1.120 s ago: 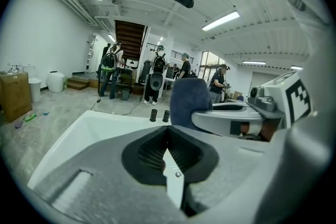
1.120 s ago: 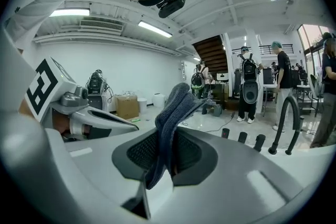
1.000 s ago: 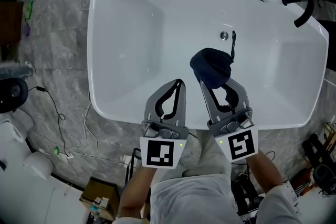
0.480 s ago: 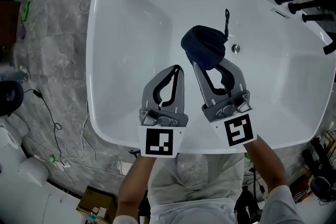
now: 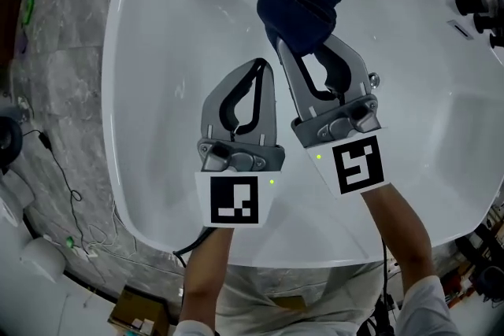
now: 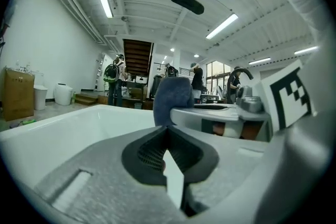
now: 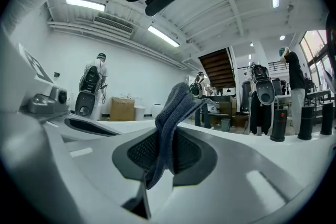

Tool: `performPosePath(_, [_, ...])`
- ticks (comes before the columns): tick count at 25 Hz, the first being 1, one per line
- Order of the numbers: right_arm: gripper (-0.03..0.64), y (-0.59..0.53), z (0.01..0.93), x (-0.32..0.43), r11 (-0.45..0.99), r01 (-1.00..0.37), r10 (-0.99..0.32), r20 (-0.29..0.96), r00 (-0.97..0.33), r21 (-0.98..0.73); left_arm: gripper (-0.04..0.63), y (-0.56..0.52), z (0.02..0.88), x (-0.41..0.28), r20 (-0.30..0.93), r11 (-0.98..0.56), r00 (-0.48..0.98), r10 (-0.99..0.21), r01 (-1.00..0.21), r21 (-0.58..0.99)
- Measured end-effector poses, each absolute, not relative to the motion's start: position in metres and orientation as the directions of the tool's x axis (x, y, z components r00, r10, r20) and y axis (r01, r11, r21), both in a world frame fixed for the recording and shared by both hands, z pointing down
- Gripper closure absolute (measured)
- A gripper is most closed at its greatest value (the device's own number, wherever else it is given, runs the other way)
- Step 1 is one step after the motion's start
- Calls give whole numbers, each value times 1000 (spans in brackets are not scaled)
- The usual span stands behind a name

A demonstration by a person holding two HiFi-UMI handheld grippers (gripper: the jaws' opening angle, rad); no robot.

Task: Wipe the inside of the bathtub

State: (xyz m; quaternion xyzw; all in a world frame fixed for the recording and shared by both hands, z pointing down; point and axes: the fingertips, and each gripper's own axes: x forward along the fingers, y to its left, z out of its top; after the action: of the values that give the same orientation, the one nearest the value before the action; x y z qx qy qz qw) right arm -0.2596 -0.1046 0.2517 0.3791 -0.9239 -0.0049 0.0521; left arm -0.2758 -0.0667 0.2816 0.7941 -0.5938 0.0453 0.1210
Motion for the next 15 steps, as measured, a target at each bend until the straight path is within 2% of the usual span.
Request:
performPosePath(4, [554, -121, 282, -280, 721, -691, -693, 79, -717, 55, 595, -67, 304, -282, 226, -279, 297, -928, -954, 110])
performPosePath(9, [554, -140, 305, -311, 745, -665, -667, 66, -742, 47, 595, -64, 332, -303, 248, -232, 267, -931, -959, 160])
performPosePath(15, [554, -173, 342, -325, 749, -658, -663, 120, -739, 82, 595, -61, 339, -313, 264, -222, 254, -930, -964, 144])
